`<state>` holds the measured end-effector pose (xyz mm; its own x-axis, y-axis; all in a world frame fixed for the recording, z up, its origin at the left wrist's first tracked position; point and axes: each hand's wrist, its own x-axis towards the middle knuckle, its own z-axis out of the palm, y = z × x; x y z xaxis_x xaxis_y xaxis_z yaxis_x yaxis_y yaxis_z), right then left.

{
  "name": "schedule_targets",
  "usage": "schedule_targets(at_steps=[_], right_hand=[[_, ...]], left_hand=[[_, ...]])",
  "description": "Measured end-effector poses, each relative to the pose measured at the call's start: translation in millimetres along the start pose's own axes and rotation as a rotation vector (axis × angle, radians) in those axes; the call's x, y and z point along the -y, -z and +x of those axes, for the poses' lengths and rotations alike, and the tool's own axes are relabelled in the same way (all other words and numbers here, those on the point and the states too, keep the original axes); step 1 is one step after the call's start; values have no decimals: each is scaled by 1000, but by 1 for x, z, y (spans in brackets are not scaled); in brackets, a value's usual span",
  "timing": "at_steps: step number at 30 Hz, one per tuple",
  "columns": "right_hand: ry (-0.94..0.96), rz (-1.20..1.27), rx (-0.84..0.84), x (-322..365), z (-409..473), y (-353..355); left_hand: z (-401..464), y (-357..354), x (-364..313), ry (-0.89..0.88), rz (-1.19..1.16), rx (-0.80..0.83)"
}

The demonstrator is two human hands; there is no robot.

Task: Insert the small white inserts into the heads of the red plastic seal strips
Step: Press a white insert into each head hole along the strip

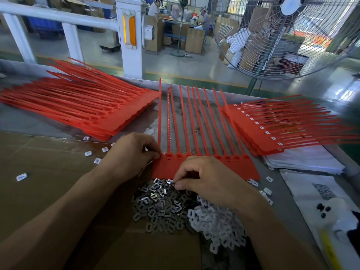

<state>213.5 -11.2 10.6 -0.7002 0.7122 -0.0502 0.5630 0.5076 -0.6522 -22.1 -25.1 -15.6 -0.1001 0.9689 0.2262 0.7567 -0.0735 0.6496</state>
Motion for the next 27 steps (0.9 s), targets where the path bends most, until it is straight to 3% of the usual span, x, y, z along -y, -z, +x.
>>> schedule_targets(at_steps=[12, 21, 27], right_hand=[[-14, 44, -80, -1, 1, -2], [13, 110, -125, -2, 0, -2], [40, 141, -154, -2, 0, -3]], left_hand=[[-1, 3, -4, -24, 56, 13], [0, 7, -2, 11, -38, 21], [-2, -1, -4, 26, -4, -37]])
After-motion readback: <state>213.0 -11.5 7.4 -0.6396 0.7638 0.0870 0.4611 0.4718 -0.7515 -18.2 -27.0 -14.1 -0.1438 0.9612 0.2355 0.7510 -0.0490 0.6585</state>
